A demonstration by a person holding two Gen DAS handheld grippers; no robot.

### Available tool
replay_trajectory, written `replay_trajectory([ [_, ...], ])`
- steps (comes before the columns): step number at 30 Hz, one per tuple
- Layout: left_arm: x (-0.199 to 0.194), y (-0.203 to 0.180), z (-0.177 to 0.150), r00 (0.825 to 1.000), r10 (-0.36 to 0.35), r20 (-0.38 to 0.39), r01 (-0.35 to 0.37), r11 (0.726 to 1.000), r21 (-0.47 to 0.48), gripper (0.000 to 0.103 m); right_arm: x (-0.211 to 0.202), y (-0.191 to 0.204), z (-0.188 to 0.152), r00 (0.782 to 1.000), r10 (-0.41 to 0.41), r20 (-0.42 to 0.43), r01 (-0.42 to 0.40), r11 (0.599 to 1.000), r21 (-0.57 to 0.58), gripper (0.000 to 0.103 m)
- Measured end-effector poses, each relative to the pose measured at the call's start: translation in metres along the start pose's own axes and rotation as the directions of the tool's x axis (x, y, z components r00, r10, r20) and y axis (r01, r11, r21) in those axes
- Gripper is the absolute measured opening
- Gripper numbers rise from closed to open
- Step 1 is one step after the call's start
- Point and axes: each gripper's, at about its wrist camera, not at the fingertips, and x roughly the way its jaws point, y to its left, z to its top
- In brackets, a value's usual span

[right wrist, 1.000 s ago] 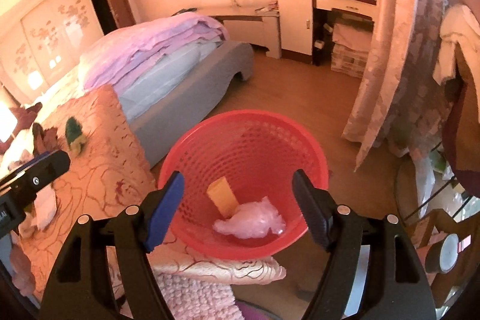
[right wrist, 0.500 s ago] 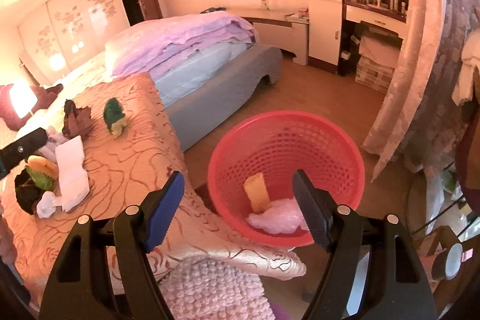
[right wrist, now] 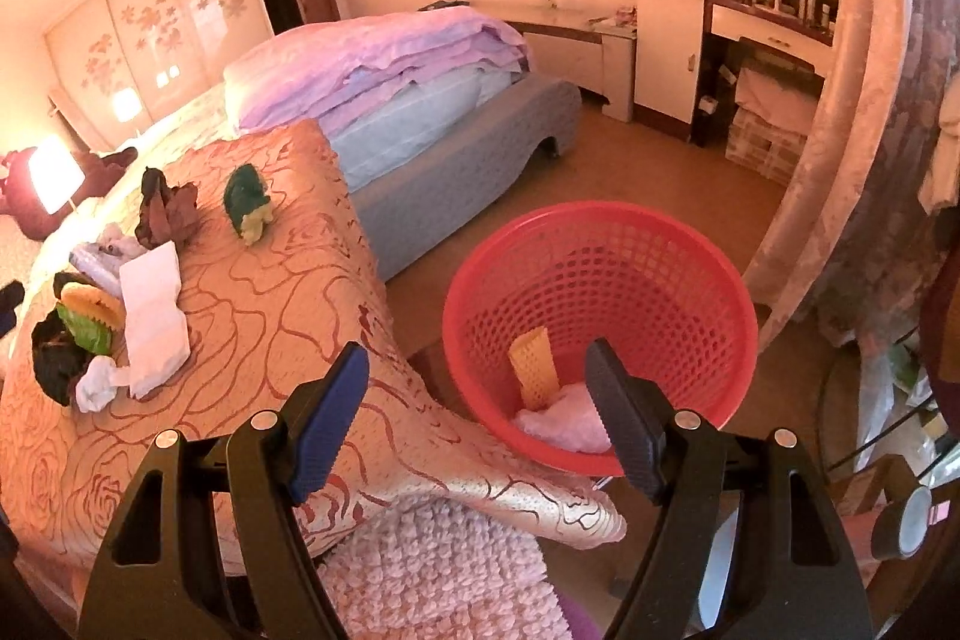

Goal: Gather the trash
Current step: 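Return both tools to the bed and grasp the black plastic bag with the left tool, then hold the black bag in the left tool while the right tool grasps the green knitted item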

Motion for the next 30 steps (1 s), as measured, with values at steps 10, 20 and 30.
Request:
replay_trajectory([
  [10,0.036,0.004,-0.023,0.992,-0.062,-0.11,0.06,0.998,-0.029,0.06,0.008,0.013,-0.005,0.999,0.018,-0.033,-0.018,1.0,-0.017,0.072],
  [20,0.023,0.007,-0.028,0.993,-0.088,-0.078,0.086,0.996,-0.025,0.051,0.018,0.048,0.008,0.996,0.078,-0.042,-0.08,0.995,-0.061,0.072],
  [30,-0.004,0.018,-0.014,0.999,-0.045,0.011,0.046,0.998,-0.047,0.051,0.053,0.095,0.045,0.988,0.141,-0.056,-0.146,0.985,-0.095,0.072],
])
